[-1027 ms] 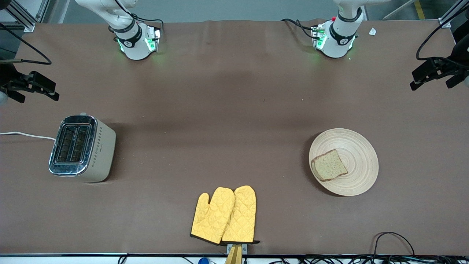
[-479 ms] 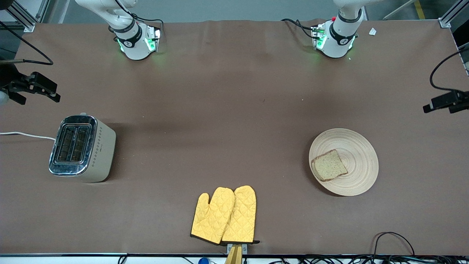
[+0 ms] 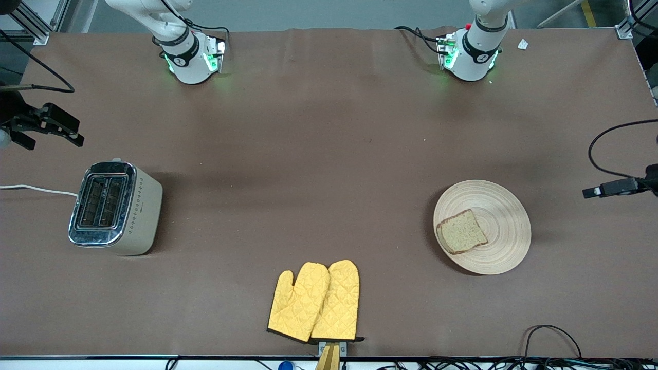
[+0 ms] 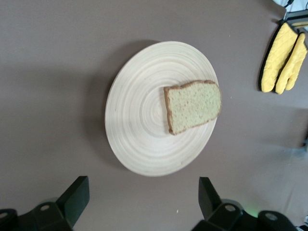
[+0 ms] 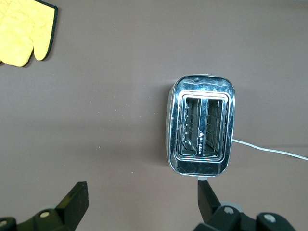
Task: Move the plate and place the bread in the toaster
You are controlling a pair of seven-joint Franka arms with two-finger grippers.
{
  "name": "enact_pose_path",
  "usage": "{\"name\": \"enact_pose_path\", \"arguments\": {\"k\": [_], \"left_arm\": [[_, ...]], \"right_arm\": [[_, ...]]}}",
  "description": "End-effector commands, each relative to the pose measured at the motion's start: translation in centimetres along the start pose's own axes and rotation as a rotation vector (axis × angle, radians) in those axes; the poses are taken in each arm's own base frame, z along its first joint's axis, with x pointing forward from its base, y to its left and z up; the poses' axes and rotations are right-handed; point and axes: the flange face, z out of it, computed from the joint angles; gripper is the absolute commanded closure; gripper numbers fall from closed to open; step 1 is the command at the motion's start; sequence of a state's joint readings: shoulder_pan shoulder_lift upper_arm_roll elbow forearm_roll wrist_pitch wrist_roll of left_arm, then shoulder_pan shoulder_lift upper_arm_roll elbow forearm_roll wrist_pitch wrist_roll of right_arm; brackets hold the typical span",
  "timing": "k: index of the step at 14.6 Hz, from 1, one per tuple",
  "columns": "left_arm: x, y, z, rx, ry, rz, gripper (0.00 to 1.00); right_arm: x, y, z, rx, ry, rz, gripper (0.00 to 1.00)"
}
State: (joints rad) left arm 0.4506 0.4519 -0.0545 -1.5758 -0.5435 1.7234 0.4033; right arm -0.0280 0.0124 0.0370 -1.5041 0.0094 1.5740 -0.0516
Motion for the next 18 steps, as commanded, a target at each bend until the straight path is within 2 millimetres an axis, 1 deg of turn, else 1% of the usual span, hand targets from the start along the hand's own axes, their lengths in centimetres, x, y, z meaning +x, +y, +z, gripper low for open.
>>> {"name": "enact_pose_path", "arguments": {"k": [1,2,3,4,5,6,7,9,11,14,15,17,18], "left_arm": [[0.9,-5.0,3.2,-0.129,0.036,0.04,0.0],[1.3,-6.5,4.7,-0.185,0.053,0.058,0.02],[1.6,-7.9,6.7,-0.235,0.057,0.055,0.04],[1.8,-9.4,8.9,-0.282,0.057,0.057,0.11],[1.7,-10.8,10.6,-0.31,0.054,0.058,0.16],[2.0,-11.5,11.7,-0.331,0.057,0.05,0.18],[2.3,-12.3,12.5,-0.349,0.067,0.033,0.19],[2.3,-13.5,14.3,-0.371,0.062,-0.003,0.21],[2.5,-13.9,14.9,-0.384,0.083,-0.027,0.27],[2.6,-14.5,16.4,-0.388,0.083,-0.042,0.35],[2.8,-14.5,16.7,-0.395,0.084,-0.043,0.38],[3.0,-14.6,18.2,-0.423,0.082,-0.05,0.42],[3.3,-14.5,18.5,-0.432,0.088,-0.051,0.46]], "right_arm": [[-0.1,0.0,0.5,-0.003,-0.008,0.013,0.0],[-0.1,0.0,0.5,-0.003,-0.01,0.013,0.0],[0.0,-0.1,0.5,-0.003,-0.004,0.012,0.0],[0.0,-0.2,0.8,-0.003,-0.01,0.009,0.0],[0.1,0.0,1.0,-0.002,-0.018,0.012,0.0],[0.0,0.4,1.0,-0.002,-0.024,0.015,0.0],[-0.2,0.5,1.0,-0.002,-0.033,0.015,0.0],[-0.3,0.4,0.8,-0.002,-0.038,0.012,0.0],[-0.5,0.0,0.7,-0.001,-0.041,0.006,0.0],[-0.5,0.2,0.8,-0.001,-0.048,0.01,0.0],[-0.5,0.2,0.7,-0.001,-0.045,0.01,0.0],[-0.4,0.2,0.6,-0.003,-0.041,0.01,0.0],[-0.4,0.2,0.7,-0.003,-0.041,0.01,0.0]]}}
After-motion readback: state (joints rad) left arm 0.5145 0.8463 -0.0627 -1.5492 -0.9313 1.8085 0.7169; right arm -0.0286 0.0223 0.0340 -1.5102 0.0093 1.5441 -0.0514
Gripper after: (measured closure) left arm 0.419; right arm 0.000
